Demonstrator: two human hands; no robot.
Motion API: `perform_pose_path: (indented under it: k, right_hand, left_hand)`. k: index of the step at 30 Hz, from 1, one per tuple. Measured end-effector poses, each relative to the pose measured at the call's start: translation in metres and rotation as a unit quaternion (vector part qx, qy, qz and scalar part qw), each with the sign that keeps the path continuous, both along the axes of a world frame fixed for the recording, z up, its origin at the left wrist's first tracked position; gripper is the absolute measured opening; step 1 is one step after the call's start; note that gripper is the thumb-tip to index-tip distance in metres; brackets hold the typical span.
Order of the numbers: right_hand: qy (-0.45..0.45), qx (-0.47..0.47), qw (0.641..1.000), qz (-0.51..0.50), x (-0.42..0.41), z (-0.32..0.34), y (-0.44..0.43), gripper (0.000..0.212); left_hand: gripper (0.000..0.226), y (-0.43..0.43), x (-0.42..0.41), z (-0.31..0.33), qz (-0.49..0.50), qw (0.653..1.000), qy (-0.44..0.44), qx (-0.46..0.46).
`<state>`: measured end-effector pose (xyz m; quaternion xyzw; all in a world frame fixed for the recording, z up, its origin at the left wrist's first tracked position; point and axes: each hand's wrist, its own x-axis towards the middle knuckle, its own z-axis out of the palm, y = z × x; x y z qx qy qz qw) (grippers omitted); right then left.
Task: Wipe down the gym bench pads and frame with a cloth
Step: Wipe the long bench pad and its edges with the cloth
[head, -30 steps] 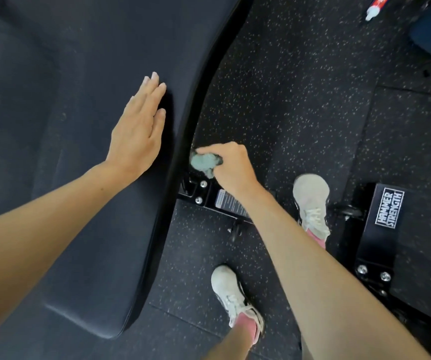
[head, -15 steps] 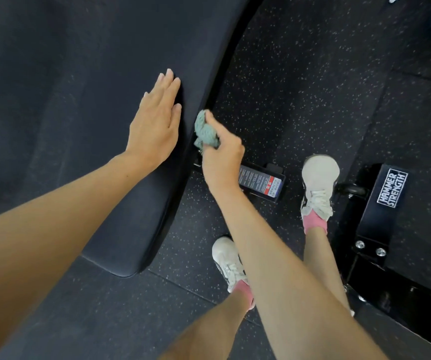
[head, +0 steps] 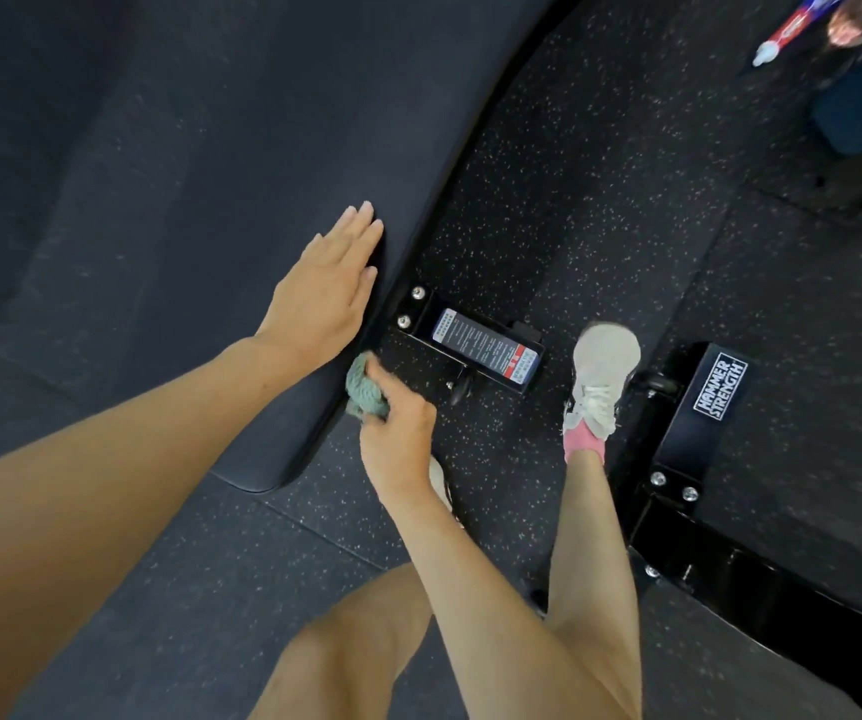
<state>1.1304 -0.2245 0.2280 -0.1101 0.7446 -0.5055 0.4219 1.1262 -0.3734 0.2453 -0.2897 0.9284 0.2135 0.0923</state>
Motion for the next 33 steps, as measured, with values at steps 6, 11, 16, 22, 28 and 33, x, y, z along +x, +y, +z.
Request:
perform_pose_path:
  k: [6,11,16,22,28,33]
  right_hand:
    - [0.017,0.087,0.965,0.245,-0.025,0.012,0.02,0.037]
    - [0.066,0.127,0.972,0.184,-0.108,0.039,-0.002,0.029]
    - [0.07,0.136,0.978,0.142,-0.169,0.061,-0.021,0.026]
    - [0.016,0.147,0.986,0.075,-0.246,0.089,-0.029,0.015]
    - [0.004,0.12,0.992,0.039,-0.357,0.151,-0.05,0.008]
    - [0.024,0.059,0.998,0.022,-0.437,0.209,-0.081,0.016]
  left_hand:
    - [0.049,0.001,-0.008,0.028,-0.002,0.996,-0.08,0.042]
    - [0.049,-0.008,-0.036,0.058,-0.03,0.985,-0.164,0.053]
    - [0.048,-0.004,-0.07,0.082,-0.032,0.981,-0.184,0.056]
    - [0.048,-0.01,-0.13,0.109,-0.136,0.956,-0.259,0.021]
    - [0.045,-0.027,-0.255,0.179,-0.137,0.963,-0.232,0.011]
    - [0.035,-0.03,-0.355,0.233,0.016,0.982,-0.139,0.125]
